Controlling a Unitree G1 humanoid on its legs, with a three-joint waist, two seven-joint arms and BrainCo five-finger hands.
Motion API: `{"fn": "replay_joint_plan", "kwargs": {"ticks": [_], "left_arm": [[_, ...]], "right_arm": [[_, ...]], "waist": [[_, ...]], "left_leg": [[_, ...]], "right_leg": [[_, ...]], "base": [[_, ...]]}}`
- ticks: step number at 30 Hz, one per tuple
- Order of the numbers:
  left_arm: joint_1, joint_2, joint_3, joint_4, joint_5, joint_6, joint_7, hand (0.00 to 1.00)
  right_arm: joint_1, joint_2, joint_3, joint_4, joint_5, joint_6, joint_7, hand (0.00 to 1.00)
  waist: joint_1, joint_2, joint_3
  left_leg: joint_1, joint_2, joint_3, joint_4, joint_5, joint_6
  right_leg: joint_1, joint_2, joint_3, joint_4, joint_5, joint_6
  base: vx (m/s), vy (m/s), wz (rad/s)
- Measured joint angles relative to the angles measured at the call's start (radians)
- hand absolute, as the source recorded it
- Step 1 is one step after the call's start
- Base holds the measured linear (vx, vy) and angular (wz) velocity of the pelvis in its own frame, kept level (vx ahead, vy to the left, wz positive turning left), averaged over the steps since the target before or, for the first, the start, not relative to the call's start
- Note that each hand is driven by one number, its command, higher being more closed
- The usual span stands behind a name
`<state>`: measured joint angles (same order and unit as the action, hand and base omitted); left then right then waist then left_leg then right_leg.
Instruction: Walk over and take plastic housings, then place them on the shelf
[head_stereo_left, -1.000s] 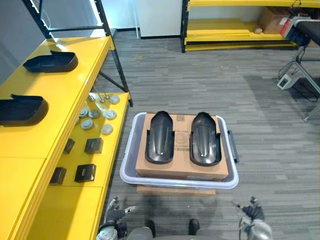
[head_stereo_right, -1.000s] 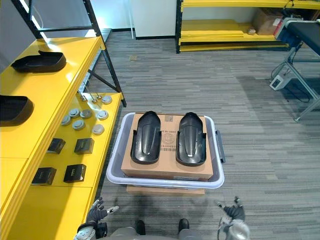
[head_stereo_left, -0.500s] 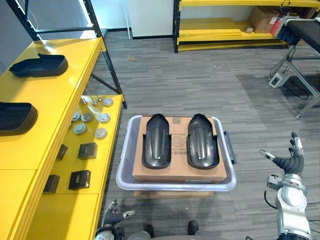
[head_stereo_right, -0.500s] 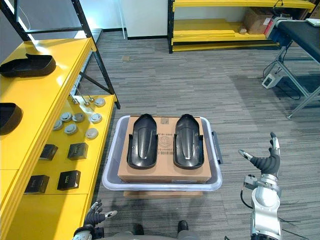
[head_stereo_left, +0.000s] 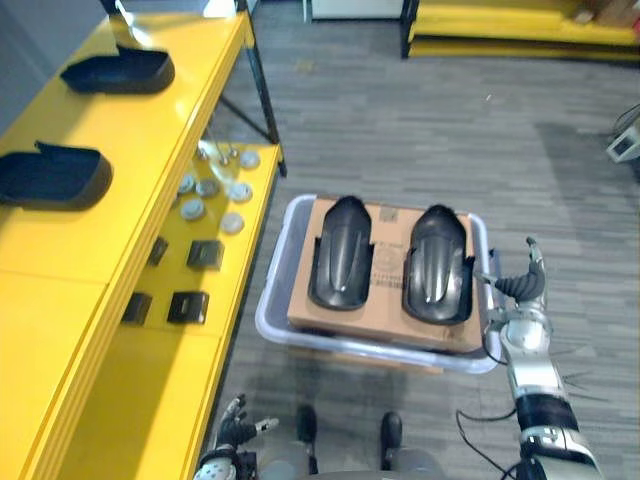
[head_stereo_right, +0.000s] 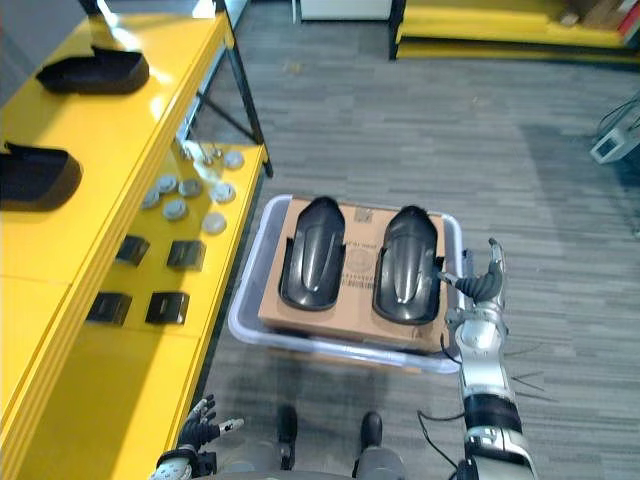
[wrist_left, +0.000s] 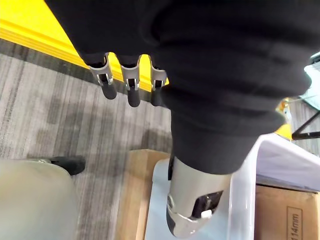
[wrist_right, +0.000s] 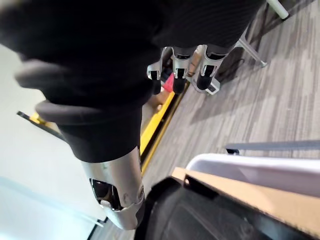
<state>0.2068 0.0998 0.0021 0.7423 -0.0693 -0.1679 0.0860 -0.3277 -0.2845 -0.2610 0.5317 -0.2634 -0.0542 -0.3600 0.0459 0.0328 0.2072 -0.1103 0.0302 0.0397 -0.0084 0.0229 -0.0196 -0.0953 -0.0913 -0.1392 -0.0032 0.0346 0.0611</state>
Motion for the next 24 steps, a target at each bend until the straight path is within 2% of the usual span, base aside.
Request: {"fn": "replay_joint_plan", "kwargs": {"ticks": [3, 5, 7, 10, 11, 21, 24], "left_arm": [[-0.021, 0.0, -0.003, -0.004, -0.016, -0.011, 0.013, 0.0], [-0.04, -0.009, -0.033, -0.004, -0.035, -0.018, 0.031, 0.0], [-0.058, -0.022, -0.045, -0.004, -0.047, -0.019, 0.035, 0.0], [-0.079, -0.02, -0.066, -0.003, -0.057, -0.026, 0.053, 0.0], [-0.087, -0.02, -0.078, -0.004, -0.06, -0.034, 0.057, 0.0], [-0.142, -0.017, -0.11, 0.028, -0.078, -0.036, 0.091, 0.0], [-0.149, -0.017, -0.118, 0.033, -0.078, -0.036, 0.092, 0.0]], "right_arm": [[-0.125, -0.009, 0.003, 0.127, 0.024, 0.019, -0.012, 0.0], [-0.199, -0.047, 0.006, 0.221, 0.058, 0.021, -0.018, 0.0], [-0.26, -0.078, 0.006, 0.32, 0.079, 0.023, -0.029, 0.0], [-0.327, -0.084, 0.005, 0.443, 0.115, 0.029, -0.03, 0.0], [-0.344, -0.084, 0.002, 0.482, 0.12, 0.032, -0.031, 1.0], [-0.391, -0.117, -0.013, 0.523, 0.236, 0.003, -0.051, 1.0], [-0.356, -0.108, -0.006, 0.455, 0.236, 0.01, -0.051, 1.0]], "waist": [[0.003, 0.01, 0.058], [0.022, 0.028, 0.078], [0.024, 0.041, 0.104], [0.023, 0.043, 0.14], [0.024, 0.043, 0.154], [0.021, 0.044, 0.179], [0.021, 0.043, 0.18]], "left_leg": [[-0.037, -0.004, -0.009, 0.026, 0.003, 0.003], [-0.07, -0.011, -0.011, 0.027, 0.015, 0.008], [-0.084, -0.017, -0.015, 0.026, 0.024, 0.011], [-0.105, -0.019, -0.032, 0.025, 0.036, 0.011], [-0.109, -0.019, -0.039, 0.025, 0.04, 0.011], [-0.115, -0.014, -0.049, -0.018, 0.07, 0.001], [-0.1, -0.011, -0.032, -0.03, 0.071, 0.0]], "right_leg": [[-0.022, -0.004, -0.005, 0.0, 0.014, 0.001], [-0.053, -0.012, -0.005, 0.001, 0.023, 0.005], [-0.065, -0.017, -0.01, 0.002, 0.03, 0.007], [-0.078, -0.018, -0.027, 0.001, 0.037, 0.004], [-0.079, -0.017, -0.034, 0.001, 0.037, 0.003], [-0.102, -0.011, -0.041, 0.004, 0.042, -0.004], [-0.101, -0.007, -0.024, 0.003, 0.042, -0.004]], "base": [[-0.09, 0.022, 0.08], [-0.1, 0.04, 0.03], [-0.08, 0.042, 0.1], [-0.05, 0.019, 0.15], [-0.04, 0.002, 0.18], [-0.02, 0.0, 0.02], [0.03, -0.002, -0.13]]}}
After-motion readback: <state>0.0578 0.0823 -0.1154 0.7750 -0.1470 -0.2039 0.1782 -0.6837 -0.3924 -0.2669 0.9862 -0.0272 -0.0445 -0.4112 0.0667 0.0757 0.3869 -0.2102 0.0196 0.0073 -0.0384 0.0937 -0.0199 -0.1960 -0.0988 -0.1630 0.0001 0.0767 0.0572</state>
